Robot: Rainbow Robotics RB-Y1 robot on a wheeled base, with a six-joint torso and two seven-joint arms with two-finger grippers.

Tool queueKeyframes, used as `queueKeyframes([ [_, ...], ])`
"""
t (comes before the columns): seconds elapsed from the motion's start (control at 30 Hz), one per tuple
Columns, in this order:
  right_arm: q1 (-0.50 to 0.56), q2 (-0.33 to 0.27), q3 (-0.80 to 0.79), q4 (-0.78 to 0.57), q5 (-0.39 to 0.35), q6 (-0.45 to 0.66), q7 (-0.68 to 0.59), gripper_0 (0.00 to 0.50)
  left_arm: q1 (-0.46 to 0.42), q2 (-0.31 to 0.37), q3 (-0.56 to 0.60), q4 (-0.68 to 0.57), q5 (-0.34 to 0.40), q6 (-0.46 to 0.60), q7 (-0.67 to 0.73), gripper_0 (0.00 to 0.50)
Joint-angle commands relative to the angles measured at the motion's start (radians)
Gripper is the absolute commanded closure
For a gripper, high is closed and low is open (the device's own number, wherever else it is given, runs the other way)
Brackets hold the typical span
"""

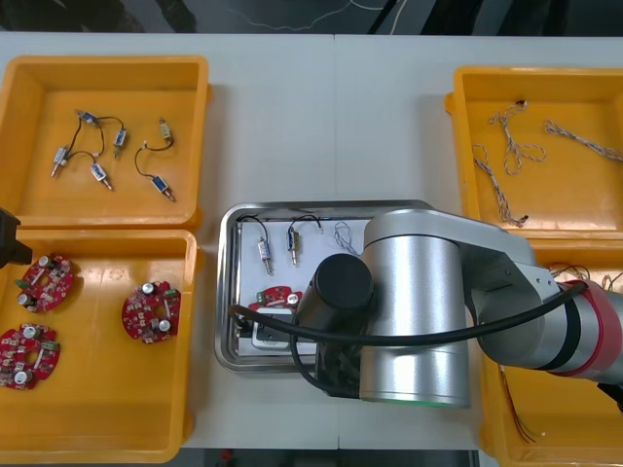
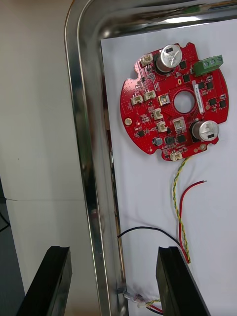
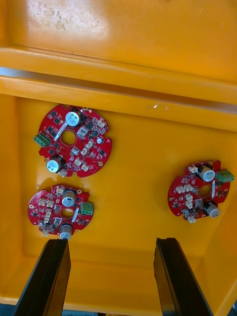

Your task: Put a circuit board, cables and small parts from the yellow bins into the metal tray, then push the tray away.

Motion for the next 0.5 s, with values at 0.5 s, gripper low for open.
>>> queueKeyframes([
  [0.5,0.059,0.041,0.152,0.049,0.220,-0.011,0.042,0.000,0.011,-0.010,0.035,-0.030,-0.010,0.007,-0.079,0.000],
])
